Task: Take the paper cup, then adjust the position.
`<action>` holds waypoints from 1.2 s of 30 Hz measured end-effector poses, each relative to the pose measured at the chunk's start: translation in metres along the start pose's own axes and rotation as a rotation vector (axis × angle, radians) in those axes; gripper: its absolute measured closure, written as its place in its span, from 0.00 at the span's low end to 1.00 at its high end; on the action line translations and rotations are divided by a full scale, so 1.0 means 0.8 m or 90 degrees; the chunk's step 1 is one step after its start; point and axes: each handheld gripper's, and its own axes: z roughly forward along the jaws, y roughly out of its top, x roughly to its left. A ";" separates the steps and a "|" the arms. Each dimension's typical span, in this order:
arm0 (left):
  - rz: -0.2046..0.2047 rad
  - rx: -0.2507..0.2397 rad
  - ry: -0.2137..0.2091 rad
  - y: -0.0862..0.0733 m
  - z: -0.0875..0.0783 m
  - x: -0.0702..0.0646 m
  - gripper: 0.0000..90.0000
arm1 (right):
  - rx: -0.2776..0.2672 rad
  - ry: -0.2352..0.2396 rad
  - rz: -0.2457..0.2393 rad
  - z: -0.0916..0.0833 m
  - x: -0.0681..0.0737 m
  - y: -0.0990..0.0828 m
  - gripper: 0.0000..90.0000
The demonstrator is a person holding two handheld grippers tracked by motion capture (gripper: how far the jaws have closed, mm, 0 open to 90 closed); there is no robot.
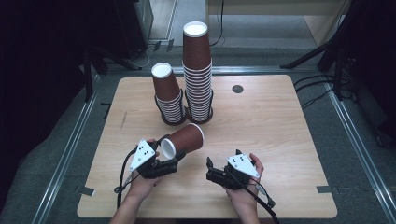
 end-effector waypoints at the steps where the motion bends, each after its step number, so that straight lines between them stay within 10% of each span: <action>1: 0.000 -0.001 0.002 0.000 0.000 0.000 0.25 | 0.003 0.004 0.010 0.000 0.001 0.000 0.00; 18: 0.001 -0.012 0.010 0.000 -0.001 0.001 0.25 | -0.027 0.090 0.147 -0.001 0.017 0.004 0.00; 36: 0.002 -0.034 0.024 0.001 -0.004 0.001 0.25 | -0.001 0.229 0.457 0.013 0.022 0.017 0.00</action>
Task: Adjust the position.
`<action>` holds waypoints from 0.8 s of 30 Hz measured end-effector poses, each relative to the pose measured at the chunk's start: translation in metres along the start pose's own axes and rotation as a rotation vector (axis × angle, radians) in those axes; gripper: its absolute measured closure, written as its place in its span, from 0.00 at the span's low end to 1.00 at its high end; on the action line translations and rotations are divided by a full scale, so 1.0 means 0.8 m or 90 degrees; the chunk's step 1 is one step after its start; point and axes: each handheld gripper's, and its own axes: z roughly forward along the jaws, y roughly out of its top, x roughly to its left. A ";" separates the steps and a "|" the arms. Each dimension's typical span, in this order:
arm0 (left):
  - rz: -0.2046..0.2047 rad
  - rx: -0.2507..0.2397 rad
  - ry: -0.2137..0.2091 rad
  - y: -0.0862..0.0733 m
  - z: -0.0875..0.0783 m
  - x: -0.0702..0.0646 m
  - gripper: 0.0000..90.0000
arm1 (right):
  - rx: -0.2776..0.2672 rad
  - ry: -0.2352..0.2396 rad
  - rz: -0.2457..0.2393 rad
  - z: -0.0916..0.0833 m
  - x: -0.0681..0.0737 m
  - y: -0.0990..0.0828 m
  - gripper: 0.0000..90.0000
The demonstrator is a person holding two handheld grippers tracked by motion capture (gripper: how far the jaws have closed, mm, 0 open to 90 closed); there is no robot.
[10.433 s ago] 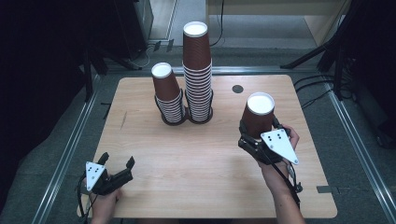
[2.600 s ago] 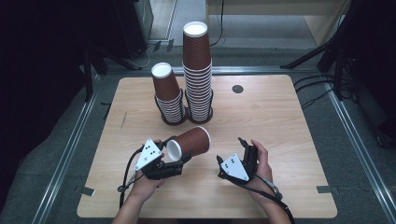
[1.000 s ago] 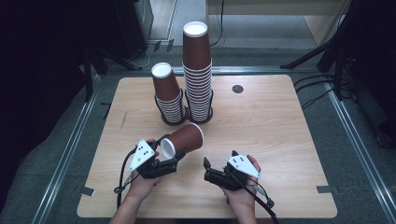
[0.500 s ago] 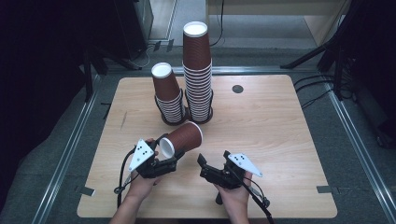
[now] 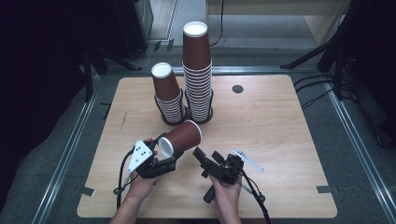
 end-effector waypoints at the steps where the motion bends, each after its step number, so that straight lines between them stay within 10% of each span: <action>1: 0.001 -0.002 0.000 0.000 0.000 0.000 0.25 | -0.001 0.004 0.012 0.001 0.001 0.000 0.00; 24: 0.007 -0.016 -0.002 -0.003 0.000 -0.008 0.25 | 0.018 0.082 0.228 0.025 0.002 0.001 0.00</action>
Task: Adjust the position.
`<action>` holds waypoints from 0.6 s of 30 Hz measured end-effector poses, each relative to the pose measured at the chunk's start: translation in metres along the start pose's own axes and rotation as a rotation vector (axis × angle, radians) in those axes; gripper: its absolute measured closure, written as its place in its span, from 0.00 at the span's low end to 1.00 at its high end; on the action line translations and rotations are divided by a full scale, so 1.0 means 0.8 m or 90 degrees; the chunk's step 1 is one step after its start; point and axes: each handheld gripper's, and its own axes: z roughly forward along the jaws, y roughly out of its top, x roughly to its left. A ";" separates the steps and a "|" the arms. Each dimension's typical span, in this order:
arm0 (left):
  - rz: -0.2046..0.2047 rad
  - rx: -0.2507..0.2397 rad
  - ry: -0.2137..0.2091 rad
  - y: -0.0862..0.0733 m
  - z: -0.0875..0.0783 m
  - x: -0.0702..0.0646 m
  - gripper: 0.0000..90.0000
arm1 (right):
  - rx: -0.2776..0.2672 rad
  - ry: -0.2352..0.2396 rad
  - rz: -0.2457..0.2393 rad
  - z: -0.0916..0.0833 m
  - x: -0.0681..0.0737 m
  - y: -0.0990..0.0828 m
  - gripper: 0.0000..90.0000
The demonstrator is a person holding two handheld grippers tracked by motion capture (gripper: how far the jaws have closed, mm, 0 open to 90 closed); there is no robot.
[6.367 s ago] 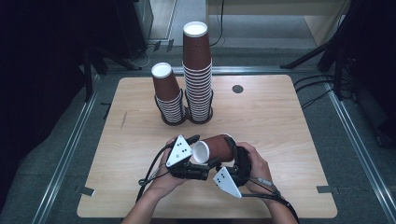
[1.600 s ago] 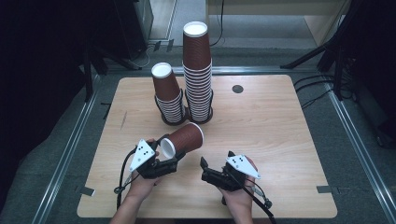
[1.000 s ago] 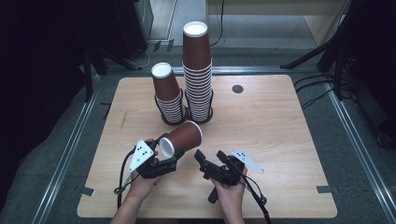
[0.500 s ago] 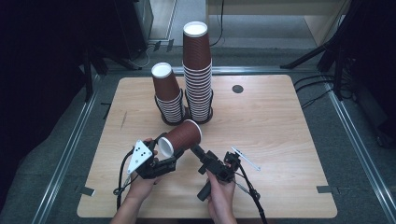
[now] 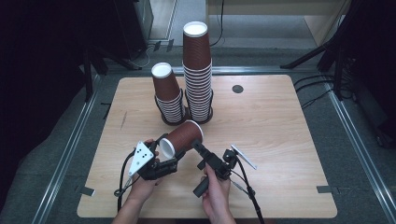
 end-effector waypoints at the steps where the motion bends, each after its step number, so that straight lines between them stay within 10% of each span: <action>1: 0.000 -0.001 -0.001 0.000 0.000 -0.001 0.25 | -0.001 0.001 0.004 0.001 0.000 0.000 0.00; 18: 0.002 -0.007 -0.004 0.000 0.001 -0.002 0.25 | 0.005 0.027 0.087 0.018 -0.001 0.003 0.00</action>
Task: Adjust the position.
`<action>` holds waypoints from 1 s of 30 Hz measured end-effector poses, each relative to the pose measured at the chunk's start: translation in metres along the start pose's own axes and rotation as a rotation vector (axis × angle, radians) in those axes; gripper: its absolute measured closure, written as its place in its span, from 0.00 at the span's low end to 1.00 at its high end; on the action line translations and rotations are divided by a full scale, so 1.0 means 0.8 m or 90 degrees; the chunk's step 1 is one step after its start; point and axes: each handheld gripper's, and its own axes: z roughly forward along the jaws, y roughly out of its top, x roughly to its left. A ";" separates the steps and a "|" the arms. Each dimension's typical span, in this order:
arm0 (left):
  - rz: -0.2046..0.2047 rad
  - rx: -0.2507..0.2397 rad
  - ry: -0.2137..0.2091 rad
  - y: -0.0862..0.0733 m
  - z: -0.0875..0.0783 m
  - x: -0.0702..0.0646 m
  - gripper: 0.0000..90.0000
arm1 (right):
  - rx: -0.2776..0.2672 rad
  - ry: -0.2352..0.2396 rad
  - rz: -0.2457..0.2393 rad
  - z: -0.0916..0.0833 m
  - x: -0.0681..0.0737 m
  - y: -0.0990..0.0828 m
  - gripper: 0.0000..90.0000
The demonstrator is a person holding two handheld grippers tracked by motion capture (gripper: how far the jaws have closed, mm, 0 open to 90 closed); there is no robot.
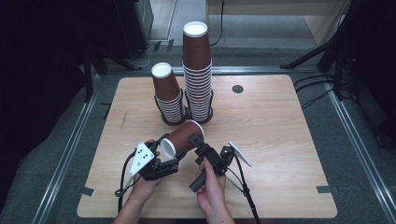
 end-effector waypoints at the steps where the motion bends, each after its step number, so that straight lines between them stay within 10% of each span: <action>1: 0.000 0.000 0.000 0.000 0.000 0.000 0.25 | -0.001 0.000 0.003 0.001 0.000 0.000 0.00; 30: 0.002 -0.018 -0.018 -0.001 -0.005 -0.003 0.25 | 0.000 0.009 0.087 0.026 0.000 0.002 0.00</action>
